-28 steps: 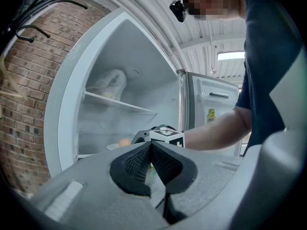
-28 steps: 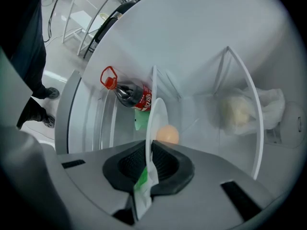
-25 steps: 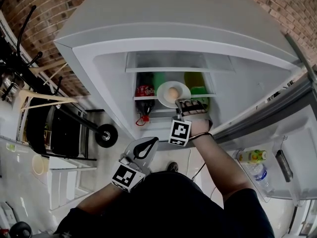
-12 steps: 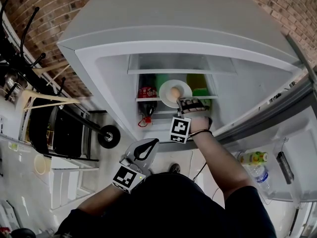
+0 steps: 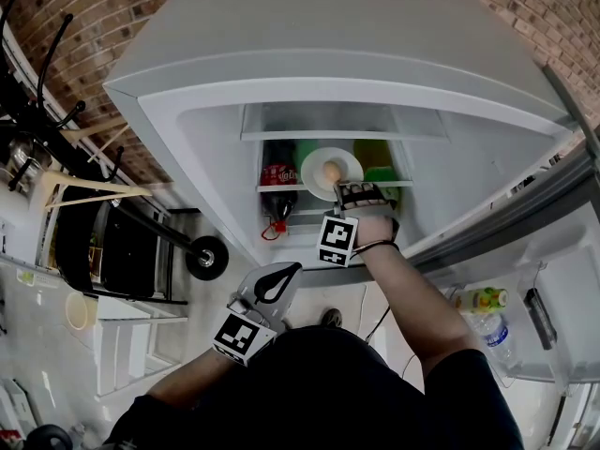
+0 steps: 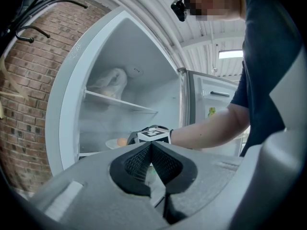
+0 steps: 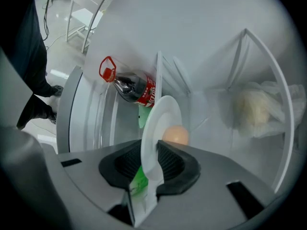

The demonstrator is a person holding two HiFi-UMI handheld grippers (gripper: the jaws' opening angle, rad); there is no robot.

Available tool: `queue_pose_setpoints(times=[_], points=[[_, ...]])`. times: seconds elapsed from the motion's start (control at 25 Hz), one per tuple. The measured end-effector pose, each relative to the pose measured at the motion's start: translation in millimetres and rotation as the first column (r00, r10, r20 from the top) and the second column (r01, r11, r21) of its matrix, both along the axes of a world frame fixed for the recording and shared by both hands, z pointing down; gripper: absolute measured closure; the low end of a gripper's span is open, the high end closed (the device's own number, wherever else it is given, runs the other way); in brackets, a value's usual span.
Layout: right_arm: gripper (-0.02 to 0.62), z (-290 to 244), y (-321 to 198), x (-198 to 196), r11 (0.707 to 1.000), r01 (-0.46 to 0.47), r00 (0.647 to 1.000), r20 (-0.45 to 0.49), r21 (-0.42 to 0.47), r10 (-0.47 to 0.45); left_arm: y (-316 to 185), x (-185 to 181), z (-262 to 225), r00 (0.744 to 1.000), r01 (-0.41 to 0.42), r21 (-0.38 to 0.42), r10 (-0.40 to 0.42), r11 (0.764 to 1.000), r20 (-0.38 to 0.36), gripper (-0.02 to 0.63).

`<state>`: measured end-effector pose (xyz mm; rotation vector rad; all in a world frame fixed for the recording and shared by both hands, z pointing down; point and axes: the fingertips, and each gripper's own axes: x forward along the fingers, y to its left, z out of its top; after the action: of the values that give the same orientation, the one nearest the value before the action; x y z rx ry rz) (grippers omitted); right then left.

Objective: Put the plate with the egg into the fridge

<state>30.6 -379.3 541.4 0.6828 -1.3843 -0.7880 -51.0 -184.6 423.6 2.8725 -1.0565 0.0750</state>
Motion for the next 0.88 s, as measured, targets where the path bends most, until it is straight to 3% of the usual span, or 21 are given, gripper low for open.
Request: queue_pose_setpoints(times=[0.52,0.88], points=[[0.434,9,-9,0,1.0,-0.016,1.0,0.009,-0.025,0.016,-2,6,1,1.0,-0.014,-0.009,0.014,1.0,-0.004,0.603],[0.402,-6,10,1,1.0,-0.006,0.997,0.083,0.029,0.004,1,7,0,1.0,-0.013,-0.01,0.013,1.0,-0.007,0.603]])
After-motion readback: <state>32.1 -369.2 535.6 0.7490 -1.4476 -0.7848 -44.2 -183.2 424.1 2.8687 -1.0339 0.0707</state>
